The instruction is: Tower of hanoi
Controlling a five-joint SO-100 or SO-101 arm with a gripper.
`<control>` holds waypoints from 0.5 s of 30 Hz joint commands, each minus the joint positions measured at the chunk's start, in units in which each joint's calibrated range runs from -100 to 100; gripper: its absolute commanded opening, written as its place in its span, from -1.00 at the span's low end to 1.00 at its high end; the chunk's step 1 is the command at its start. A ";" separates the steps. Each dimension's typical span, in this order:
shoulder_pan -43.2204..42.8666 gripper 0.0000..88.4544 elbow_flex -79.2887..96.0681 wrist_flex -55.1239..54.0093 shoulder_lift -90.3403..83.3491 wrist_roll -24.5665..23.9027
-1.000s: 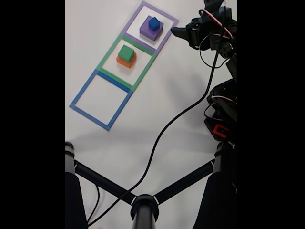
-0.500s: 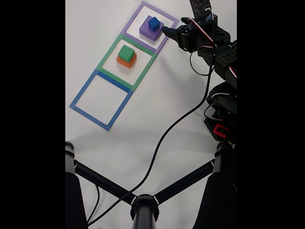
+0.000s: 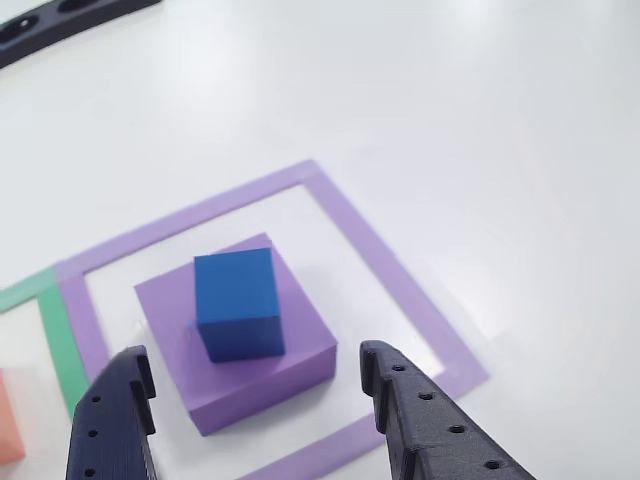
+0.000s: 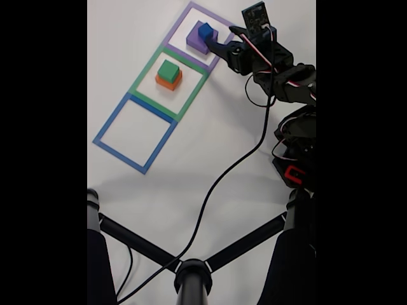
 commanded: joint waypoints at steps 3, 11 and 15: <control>-0.90 -0.46 -3.02 -6.44 5.29 0.20; -1.74 -0.46 -8.38 -12.91 14.43 0.20; -1.82 -0.46 -10.57 -14.05 17.55 0.20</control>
